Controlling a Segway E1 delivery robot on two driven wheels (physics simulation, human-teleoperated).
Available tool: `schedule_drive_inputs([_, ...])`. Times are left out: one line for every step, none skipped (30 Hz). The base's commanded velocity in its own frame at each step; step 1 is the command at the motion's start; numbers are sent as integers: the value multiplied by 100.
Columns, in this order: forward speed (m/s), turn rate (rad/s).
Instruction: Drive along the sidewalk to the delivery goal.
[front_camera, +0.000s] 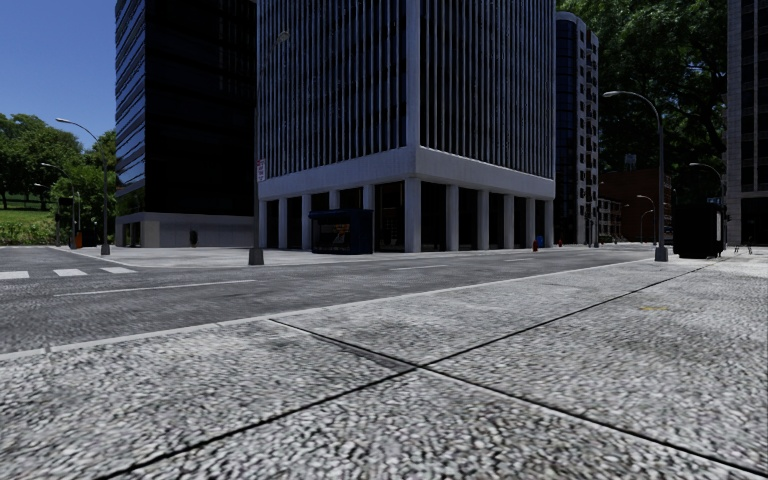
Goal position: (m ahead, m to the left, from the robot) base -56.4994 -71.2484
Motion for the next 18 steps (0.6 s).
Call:
schedule_drive_inputs([0,0])
schedule_drive_inputs([0,0])
schedule_drive_inputs([0,0])
schedule_drive_inputs([0,0])
schedule_drive_inputs([0,0])
schedule_drive_inputs([0,0])
schedule_drive_inputs([0,0])
schedule_drive_inputs([0,0])
schedule_drive_inputs([0,0])
schedule_drive_inputs([0,0])
schedule_drive_inputs([0,0])
schedule_drive_inputs([0,0])
schedule_drive_inputs([0,0])
schedule_drive_inputs([0,0])
schedule_drive_inputs([0,0])
schedule_drive_inputs([0,0])
schedule_drive_inputs([0,0])
schedule_drive_inputs([0,0])
